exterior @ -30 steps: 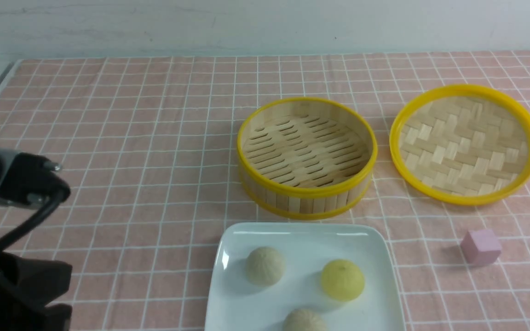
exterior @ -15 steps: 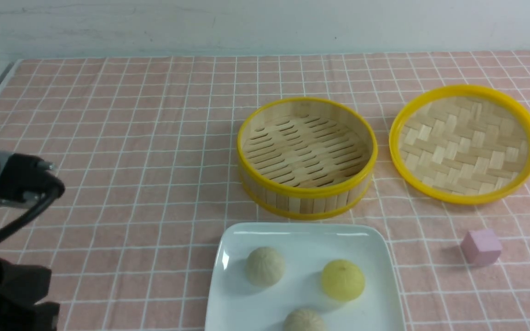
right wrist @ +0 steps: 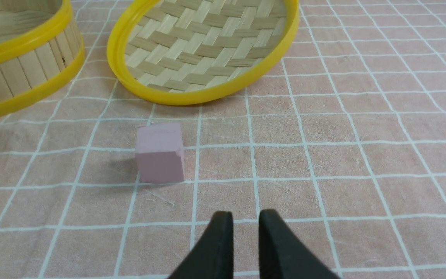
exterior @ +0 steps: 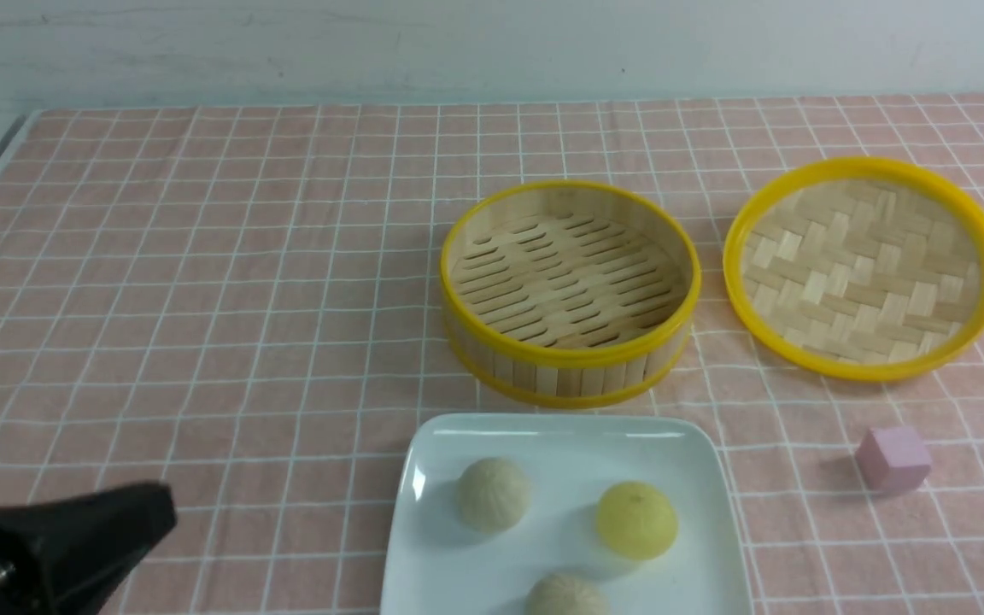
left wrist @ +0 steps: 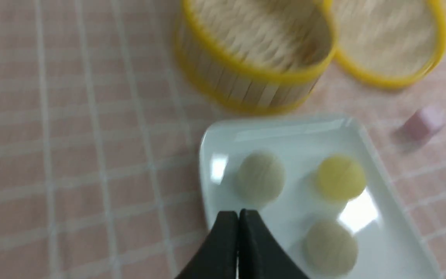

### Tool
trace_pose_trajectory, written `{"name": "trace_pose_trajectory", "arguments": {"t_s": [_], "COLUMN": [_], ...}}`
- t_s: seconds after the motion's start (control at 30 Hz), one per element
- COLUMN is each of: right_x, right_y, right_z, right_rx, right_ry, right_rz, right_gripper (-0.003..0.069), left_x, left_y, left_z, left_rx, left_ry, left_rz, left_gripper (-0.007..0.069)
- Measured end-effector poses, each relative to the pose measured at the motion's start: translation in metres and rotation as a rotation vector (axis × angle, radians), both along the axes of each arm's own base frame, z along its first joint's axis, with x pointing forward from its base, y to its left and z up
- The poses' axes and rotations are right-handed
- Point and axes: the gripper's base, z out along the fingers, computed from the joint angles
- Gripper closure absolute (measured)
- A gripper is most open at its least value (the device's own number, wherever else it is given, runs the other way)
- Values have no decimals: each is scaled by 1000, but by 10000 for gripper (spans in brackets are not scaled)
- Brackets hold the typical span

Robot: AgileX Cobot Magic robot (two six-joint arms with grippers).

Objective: Put the steamed buns into the plate on the pink tablecloth.

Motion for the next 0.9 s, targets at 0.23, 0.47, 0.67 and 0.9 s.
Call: {"name": "trace_pose_trajectory", "arguments": {"t_s": [0.23,0.47,0.67,0.9], "right_x": [0,0,0,0], "right_y": [0,0,0,0], "right_z": [0,0,0,0], "right_rx": [1,1,1,1], "right_ry": [0,0,0,0], "right_rz": [0,0,0,0], "right_gripper": [517,510,503,500], "left_x": [-33,-80,-92,-41], "left_y": [-32,-39,-35,-33], "left_z": [16,-5,-11,17], "left_rx": [23,220,185,-92], "left_ry": [-706,-1034,-966,-636], "left_rz": [-546,-1153,-1290,-623], "left_gripper": [595,592,587,578]}}
